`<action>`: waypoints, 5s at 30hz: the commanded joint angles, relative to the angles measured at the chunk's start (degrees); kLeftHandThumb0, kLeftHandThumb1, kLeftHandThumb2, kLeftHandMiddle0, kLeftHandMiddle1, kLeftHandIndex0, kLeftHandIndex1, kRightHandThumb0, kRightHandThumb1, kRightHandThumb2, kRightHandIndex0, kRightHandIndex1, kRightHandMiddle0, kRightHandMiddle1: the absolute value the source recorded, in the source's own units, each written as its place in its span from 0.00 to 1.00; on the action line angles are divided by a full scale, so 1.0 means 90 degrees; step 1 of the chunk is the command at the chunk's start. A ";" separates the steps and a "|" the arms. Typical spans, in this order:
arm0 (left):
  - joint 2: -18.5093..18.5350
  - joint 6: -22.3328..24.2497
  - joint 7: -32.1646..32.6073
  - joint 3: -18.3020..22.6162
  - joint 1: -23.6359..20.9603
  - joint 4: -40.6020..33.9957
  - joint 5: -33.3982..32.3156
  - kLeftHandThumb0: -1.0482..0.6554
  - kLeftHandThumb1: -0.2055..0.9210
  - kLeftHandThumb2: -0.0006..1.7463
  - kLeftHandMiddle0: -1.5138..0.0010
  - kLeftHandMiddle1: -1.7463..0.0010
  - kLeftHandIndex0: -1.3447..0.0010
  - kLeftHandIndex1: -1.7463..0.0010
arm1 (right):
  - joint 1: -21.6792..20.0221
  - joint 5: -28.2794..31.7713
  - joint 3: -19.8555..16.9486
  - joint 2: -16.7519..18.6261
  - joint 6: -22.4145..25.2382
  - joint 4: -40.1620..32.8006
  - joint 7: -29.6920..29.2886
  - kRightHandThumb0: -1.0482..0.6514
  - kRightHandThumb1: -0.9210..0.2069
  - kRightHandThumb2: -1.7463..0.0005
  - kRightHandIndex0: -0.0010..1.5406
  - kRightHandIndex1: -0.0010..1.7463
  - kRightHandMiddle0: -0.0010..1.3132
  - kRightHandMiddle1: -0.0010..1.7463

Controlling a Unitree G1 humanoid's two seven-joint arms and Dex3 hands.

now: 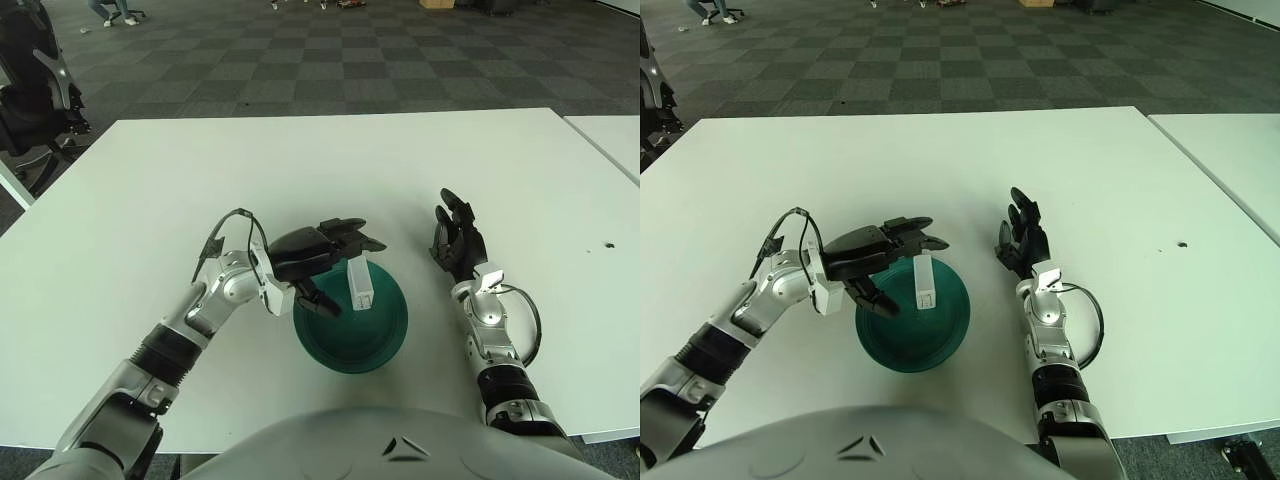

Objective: Put the charger into the plate.

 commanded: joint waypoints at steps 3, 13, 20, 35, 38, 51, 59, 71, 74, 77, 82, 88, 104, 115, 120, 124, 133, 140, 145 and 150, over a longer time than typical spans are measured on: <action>-0.0044 -0.0159 0.0409 0.0203 -0.0263 0.0266 0.0094 0.00 1.00 0.40 0.98 0.99 1.00 0.78 | 0.1627 -0.0323 0.0205 0.0115 0.0694 0.1748 0.0009 0.17 0.00 0.53 0.12 0.00 0.00 0.27; 0.0016 0.0377 0.0381 0.1007 0.0429 -0.0349 -0.1228 0.00 1.00 0.42 1.00 1.00 1.00 0.98 | 0.1643 -0.0271 0.0200 0.0193 0.0630 0.1742 0.0009 0.17 0.00 0.53 0.12 0.00 0.00 0.26; -0.1034 0.0788 0.1109 0.1836 0.1251 -0.0068 -0.3047 0.00 1.00 0.43 1.00 1.00 1.00 1.00 | 0.1706 -0.0144 0.0118 0.0232 0.0540 0.1719 0.0081 0.18 0.00 0.52 0.12 0.00 0.00 0.26; -0.2106 0.1589 0.2191 0.2170 0.3342 -0.2083 -0.3311 0.00 1.00 0.54 1.00 1.00 0.99 0.99 | 0.1778 -0.0468 0.0294 0.0144 0.0445 0.1506 -0.0168 0.17 0.00 0.53 0.11 0.00 0.00 0.24; -0.2158 0.1730 0.2333 0.2310 0.3469 -0.2119 -0.3107 0.00 1.00 0.55 1.00 1.00 0.98 0.99 | 0.1764 -0.0487 0.0320 0.0129 0.0430 0.1516 -0.0198 0.17 0.00 0.53 0.11 0.00 0.00 0.24; -0.2451 0.1684 0.3337 0.2982 0.3395 -0.0280 -0.2583 0.09 1.00 0.58 0.91 0.98 1.00 0.74 | 0.2465 -0.0539 0.0549 0.0080 -0.0455 0.0249 -0.0177 0.15 0.00 0.52 0.11 0.00 0.00 0.30; -0.2670 0.0996 0.3374 0.2839 0.3746 0.0291 -0.2632 0.08 1.00 0.58 0.86 0.97 1.00 0.62 | 0.2614 -0.0196 0.0492 0.0200 -0.0956 -0.0388 0.0082 0.15 0.00 0.54 0.11 0.01 0.00 0.35; -0.2908 0.0641 0.3600 0.2667 0.3949 0.0401 -0.2295 0.10 1.00 0.58 0.85 0.97 1.00 0.62 | 0.2913 -0.0061 0.0415 0.0391 -0.1081 -0.0663 0.0131 0.14 0.00 0.59 0.14 0.01 0.00 0.39; -0.2977 0.0636 0.3588 0.2602 0.4049 0.0393 -0.2258 0.10 1.00 0.58 0.86 0.98 1.00 0.62 | 0.3035 0.0003 0.0403 0.0408 -0.1029 -0.0825 0.0153 0.14 0.00 0.59 0.14 0.01 0.00 0.38; -0.3069 0.0568 0.3592 0.2472 0.4190 0.0455 -0.2188 0.10 1.00 0.58 0.86 0.98 1.00 0.62 | 0.3341 0.0126 0.0401 0.0378 -0.0858 -0.1339 0.0200 0.14 0.00 0.60 0.14 0.01 0.00 0.39; -0.3177 0.0438 0.3666 0.2323 0.4284 0.0636 -0.2017 0.10 1.00 0.57 0.86 0.98 1.00 0.62 | 0.3504 0.0139 0.0337 0.0305 -0.0634 -0.1736 0.0220 0.13 0.00 0.61 0.15 0.01 0.00 0.41; -0.3245 0.0367 0.3771 0.2130 0.4265 0.0781 -0.1751 0.11 1.00 0.57 0.87 0.99 1.00 0.66 | 0.3485 0.0024 0.0306 0.0094 -0.0436 -0.1982 0.0357 0.12 0.00 0.61 0.15 0.01 0.00 0.42; -0.3380 -0.0170 0.4327 0.2023 0.3795 0.1557 -0.1563 0.13 1.00 0.56 0.88 1.00 1.00 0.70 | 0.1844 -0.0383 0.0054 -0.0503 0.0253 -0.0746 0.0233 0.13 0.00 0.59 0.13 0.00 0.00 0.31; -0.3386 -0.0150 0.4429 0.1979 0.3809 0.1361 -0.1589 0.13 1.00 0.58 0.89 1.00 1.00 0.71 | 0.2249 -0.0529 0.0212 -0.0559 0.0609 -0.1524 0.0221 0.15 0.00 0.57 0.10 0.00 0.00 0.26; -0.3395 -0.0090 0.4432 0.1931 0.3813 0.1295 -0.1580 0.12 1.00 0.58 0.89 1.00 1.00 0.72 | 0.2356 -0.0304 0.0214 -0.0430 0.1446 -0.2039 0.0306 0.17 0.00 0.57 0.09 0.00 0.00 0.25; -0.3413 -0.0036 0.4427 0.1884 0.3800 0.1295 -0.1598 0.12 1.00 0.58 0.89 1.00 1.00 0.72 | 0.2290 -0.0272 0.0218 -0.0358 0.1936 -0.2302 0.0288 0.19 0.00 0.56 0.09 0.00 0.00 0.26; -0.3461 -0.0086 0.4481 0.1887 0.3670 0.1523 -0.1648 0.14 1.00 0.57 0.87 0.99 1.00 0.69 | 0.2090 -0.0332 0.0232 -0.0298 0.2390 -0.2486 0.0278 0.19 0.00 0.55 0.06 0.00 0.00 0.22; -0.3454 -0.0127 0.4465 0.1911 0.3597 0.1582 -0.1688 0.15 1.00 0.57 0.87 0.99 1.00 0.68 | 0.1828 -0.0342 0.0183 -0.0290 0.2197 -0.2073 0.0279 0.20 0.00 0.56 0.05 0.00 0.00 0.19; -0.3439 -0.0057 0.4403 0.1903 0.3584 0.1520 -0.1731 0.15 1.00 0.57 0.88 1.00 1.00 0.69 | 0.1646 -0.0370 0.0129 -0.0285 0.1788 -0.1724 0.0237 0.20 0.00 0.58 0.06 0.00 0.00 0.21; -0.3433 -0.0019 0.4340 0.1893 0.3582 0.1481 -0.1786 0.14 1.00 0.58 0.88 1.00 1.00 0.71 | 0.1494 -0.0305 0.0080 -0.0231 0.1491 -0.1451 0.0256 0.20 0.00 0.60 0.08 0.01 0.00 0.24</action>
